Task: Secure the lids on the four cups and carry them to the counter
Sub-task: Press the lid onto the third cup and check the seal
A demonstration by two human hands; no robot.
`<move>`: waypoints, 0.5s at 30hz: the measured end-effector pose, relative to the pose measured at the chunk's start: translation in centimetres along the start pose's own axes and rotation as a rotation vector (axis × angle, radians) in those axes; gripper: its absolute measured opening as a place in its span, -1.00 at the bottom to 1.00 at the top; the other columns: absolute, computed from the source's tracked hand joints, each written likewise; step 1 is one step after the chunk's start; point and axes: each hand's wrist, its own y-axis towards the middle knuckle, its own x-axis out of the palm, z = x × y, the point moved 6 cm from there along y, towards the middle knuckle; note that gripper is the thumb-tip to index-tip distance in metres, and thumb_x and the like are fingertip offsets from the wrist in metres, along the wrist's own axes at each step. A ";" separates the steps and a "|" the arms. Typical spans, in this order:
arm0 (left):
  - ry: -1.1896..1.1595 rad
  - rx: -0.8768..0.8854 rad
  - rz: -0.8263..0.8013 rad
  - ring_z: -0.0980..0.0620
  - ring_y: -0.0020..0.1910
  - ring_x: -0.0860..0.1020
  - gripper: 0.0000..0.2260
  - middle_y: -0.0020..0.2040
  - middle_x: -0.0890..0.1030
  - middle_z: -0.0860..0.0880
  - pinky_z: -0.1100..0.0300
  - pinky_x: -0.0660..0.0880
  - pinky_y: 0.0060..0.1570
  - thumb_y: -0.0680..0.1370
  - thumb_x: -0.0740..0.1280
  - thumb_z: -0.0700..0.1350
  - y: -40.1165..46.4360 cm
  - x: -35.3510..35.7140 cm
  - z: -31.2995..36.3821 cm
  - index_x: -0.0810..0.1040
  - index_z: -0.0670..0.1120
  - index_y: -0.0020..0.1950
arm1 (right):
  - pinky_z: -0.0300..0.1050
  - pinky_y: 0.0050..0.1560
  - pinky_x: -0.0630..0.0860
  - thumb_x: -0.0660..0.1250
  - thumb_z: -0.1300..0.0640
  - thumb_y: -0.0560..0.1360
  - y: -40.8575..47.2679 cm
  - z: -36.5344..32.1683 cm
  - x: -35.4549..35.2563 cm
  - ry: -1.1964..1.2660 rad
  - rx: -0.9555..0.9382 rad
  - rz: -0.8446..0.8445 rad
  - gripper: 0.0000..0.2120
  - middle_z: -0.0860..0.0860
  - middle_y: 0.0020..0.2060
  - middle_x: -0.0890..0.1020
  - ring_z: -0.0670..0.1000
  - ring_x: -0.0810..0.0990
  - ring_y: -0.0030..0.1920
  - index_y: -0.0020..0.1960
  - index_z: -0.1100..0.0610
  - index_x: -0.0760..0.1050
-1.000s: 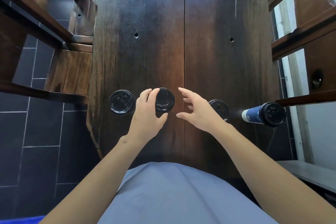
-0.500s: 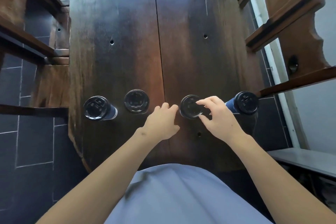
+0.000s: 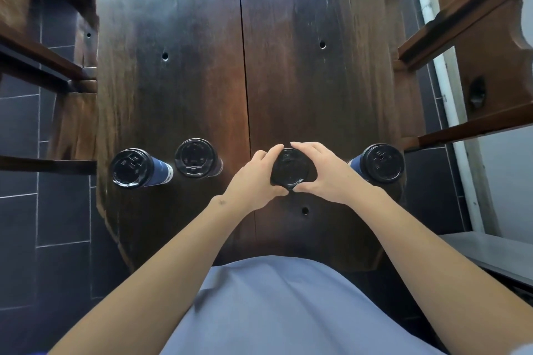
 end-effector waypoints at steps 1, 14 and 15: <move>-0.009 0.005 0.006 -0.09 0.43 0.51 -0.17 0.52 0.45 -0.06 0.00 0.49 0.42 0.53 0.59 -0.06 0.1 0.1 0.0 0.20 0.05 0.69 | -0.03 0.43 0.42 0.61 0.00 0.41 0.2 0.0 0.2 0.014 -0.008 -0.011 -0.13 -0.09 0.49 0.40 -0.01 0.41 0.45 0.59 -0.10 0.23; -0.236 -0.019 0.150 -0.05 0.49 0.46 -0.25 0.53 0.47 -0.06 -0.09 0.47 0.49 0.52 0.59 -0.19 -0.4 -2.4 -2.2 0.32 -0.09 0.64 | -0.34 0.25 0.32 0.62 -0.01 0.38 4.0 -1.5 1.5 0.112 -0.067 0.000 -0.14 -0.13 0.45 0.46 -0.22 0.37 0.31 0.55 -0.16 0.25; -0.238 -0.021 0.144 -0.06 0.51 0.44 -0.23 0.55 0.44 -0.07 -0.09 0.46 0.49 0.52 0.59 -0.19 -0.3 -2.6 -2.3 0.30 -0.09 0.65 | -0.33 0.25 0.32 0.62 -0.01 0.38 4.5 -1.7 1.5 0.115 -0.066 -0.002 -0.14 -0.13 0.45 0.46 -0.23 0.37 0.30 0.55 -0.17 0.25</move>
